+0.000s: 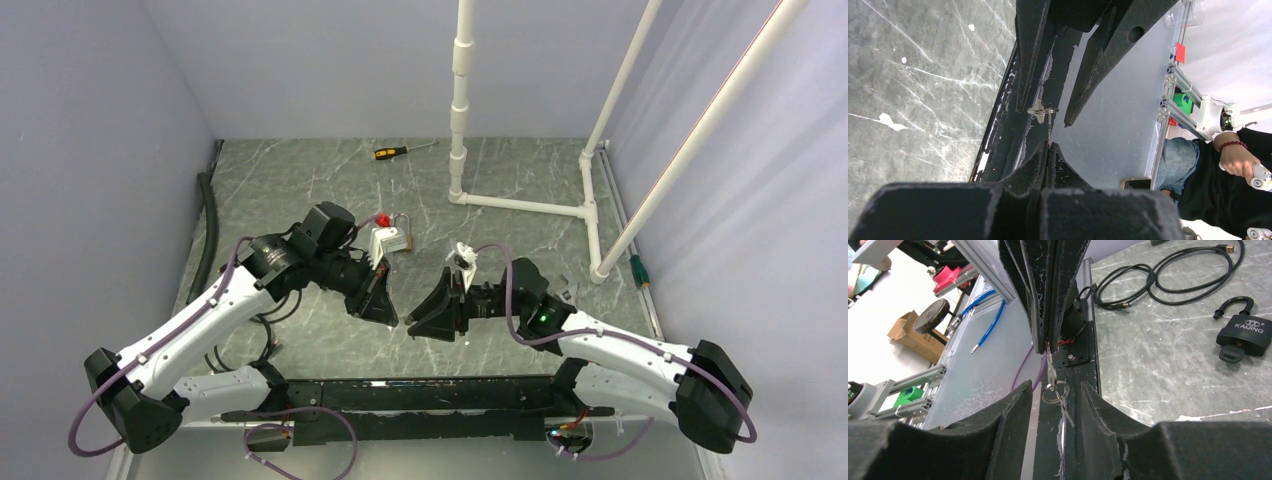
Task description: Unlock with the key
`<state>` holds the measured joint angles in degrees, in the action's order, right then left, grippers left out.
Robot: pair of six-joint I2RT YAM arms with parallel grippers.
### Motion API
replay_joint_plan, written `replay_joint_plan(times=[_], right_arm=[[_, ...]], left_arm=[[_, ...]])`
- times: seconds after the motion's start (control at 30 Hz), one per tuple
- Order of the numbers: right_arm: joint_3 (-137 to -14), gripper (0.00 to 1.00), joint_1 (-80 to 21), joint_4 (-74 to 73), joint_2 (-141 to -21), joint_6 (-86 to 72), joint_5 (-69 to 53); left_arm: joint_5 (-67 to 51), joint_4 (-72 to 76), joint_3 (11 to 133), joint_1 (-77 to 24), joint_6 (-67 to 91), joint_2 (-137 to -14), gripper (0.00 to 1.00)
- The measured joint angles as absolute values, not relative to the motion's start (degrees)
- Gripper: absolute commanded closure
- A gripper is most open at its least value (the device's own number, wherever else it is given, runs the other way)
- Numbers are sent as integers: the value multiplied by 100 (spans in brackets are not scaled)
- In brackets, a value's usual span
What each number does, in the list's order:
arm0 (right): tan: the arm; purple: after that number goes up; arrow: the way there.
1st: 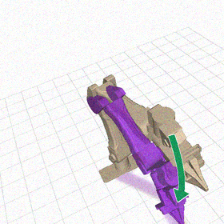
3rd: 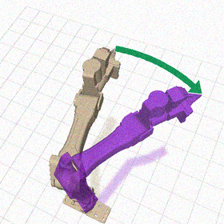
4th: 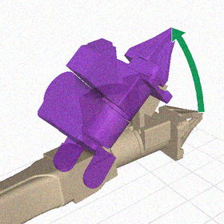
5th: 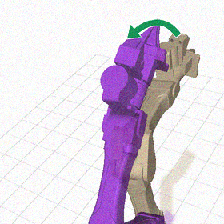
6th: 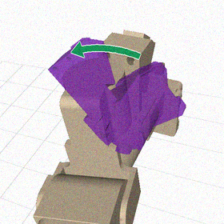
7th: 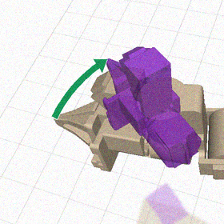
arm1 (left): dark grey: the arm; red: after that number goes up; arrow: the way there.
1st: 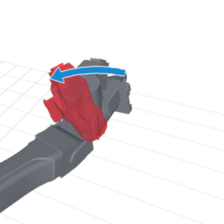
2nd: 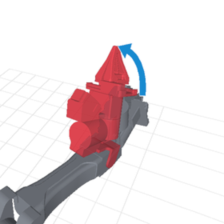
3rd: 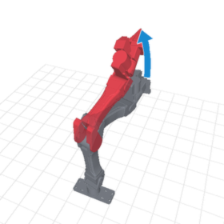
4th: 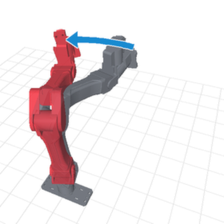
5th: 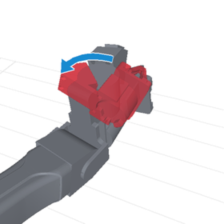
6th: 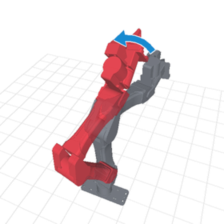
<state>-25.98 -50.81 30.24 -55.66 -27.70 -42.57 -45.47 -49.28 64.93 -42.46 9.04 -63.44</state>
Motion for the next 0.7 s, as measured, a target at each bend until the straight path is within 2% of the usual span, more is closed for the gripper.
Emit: replay_joint_plan(times=[0.1, 0.27, 0.5, 0.7], right_arm=[[-2668, 46, -5081, 2954, -5623, -2759, -4244], [-2923, 20, -5083, 2171, -5478, -2423, -3826], [-3122, 16, -5083, 976, -4639, -1743, -2053], [-2510, 15, -5478, 1221, -3935, -945, -899]], left_arm=[[-4532, -4912, 6493, -4248, 910, -6351, 100], [-4348, -4904, 6477, -4248, 1035, -6355, 100], [-3885, -4464, 5986, -4248, 2021, -6346, 100], [-3249, -4136, 5824, -4246, 3524, -6416, 100]])
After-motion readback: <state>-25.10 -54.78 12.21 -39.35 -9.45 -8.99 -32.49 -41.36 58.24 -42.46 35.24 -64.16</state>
